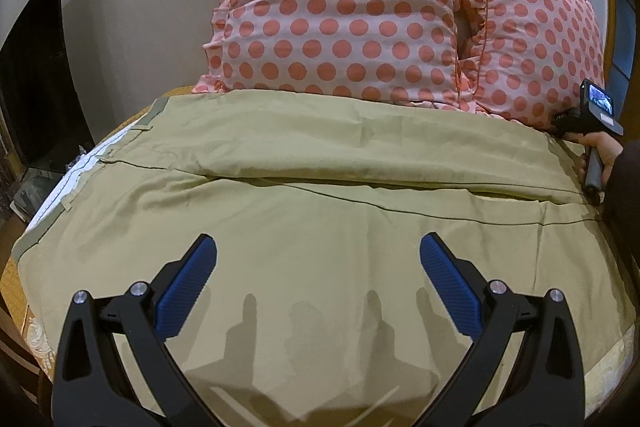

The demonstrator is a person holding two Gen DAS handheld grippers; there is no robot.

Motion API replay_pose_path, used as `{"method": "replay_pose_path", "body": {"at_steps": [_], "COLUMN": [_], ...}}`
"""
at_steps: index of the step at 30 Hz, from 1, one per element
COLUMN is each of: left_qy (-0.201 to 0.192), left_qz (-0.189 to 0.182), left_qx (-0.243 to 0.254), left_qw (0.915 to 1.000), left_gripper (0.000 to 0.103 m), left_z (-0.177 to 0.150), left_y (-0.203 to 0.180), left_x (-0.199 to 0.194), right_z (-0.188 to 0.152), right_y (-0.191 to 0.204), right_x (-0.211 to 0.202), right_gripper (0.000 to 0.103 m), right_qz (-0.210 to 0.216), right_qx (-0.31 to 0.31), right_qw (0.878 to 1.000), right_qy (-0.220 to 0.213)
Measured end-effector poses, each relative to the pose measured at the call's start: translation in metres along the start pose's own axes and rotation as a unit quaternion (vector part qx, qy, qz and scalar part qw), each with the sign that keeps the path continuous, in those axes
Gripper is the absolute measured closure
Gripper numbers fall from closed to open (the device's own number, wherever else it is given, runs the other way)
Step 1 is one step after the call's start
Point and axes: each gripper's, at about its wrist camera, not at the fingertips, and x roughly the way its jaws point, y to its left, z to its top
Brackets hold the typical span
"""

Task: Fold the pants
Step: 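Grasp the khaki pants leg hem with the right tool and lift it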

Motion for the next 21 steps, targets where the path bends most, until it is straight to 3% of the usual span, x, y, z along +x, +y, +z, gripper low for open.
{"method": "replay_pose_path", "body": {"at_steps": [3,5,6,7,9,10,12,15,19,21], "left_qy": [0.0,-0.004,-0.008,-0.012,-0.021,-0.026,-0.03,-0.035,-0.044,-0.059], "left_qz": [0.005,0.011,0.013,0.015,0.013,0.006,-0.007,-0.026,-0.019,-0.017], "left_qx": [0.002,0.002,0.001,0.0,-0.006,-0.013,-0.029,-0.047,-0.041,-0.042], "left_qw": [1.0,0.9999,0.9999,0.9998,0.9997,0.9996,0.9991,0.998,0.998,0.9972], "left_gripper": [0.002,0.002,0.002,0.002,0.002,0.002,0.002,0.002,0.002,0.002], "left_z": [-0.001,-0.001,0.0,0.0,0.0,0.0,-0.001,-0.002,-0.001,0.001], "left_y": [-0.001,0.0,0.002,0.003,0.008,0.011,0.017,0.023,0.024,0.026], "left_x": [-0.001,-0.005,-0.008,-0.011,-0.018,-0.021,-0.025,-0.032,-0.038,-0.04], "right_z": [0.0,-0.002,-0.003,-0.005,-0.008,-0.01,-0.018,-0.039,-0.105,-0.117], "right_y": [0.006,0.008,0.006,0.001,-0.017,-0.03,-0.068,-0.107,-0.17,-0.201], "right_x": [0.0,0.0,0.0,-0.003,-0.008,-0.009,-0.012,-0.034,-0.084,-0.095], "right_gripper": [0.014,0.024,0.041,0.07,0.091,0.095,0.097,0.097,0.097,0.097], "right_qz": [-0.023,-0.017,0.005,0.011,0.06,0.096,0.159,0.215,0.308,0.333], "right_qx": [-0.007,-0.025,-0.026,-0.028,-0.011,0.007,0.037,0.047,0.082,0.114], "right_qw": [1.0,0.999,1.0,0.999,0.998,0.995,0.987,0.975,0.947,0.935], "right_qy": [-0.002,-0.013,-0.015,-0.022,-0.021,-0.013,-0.01,-0.029,-0.047,-0.036]}}
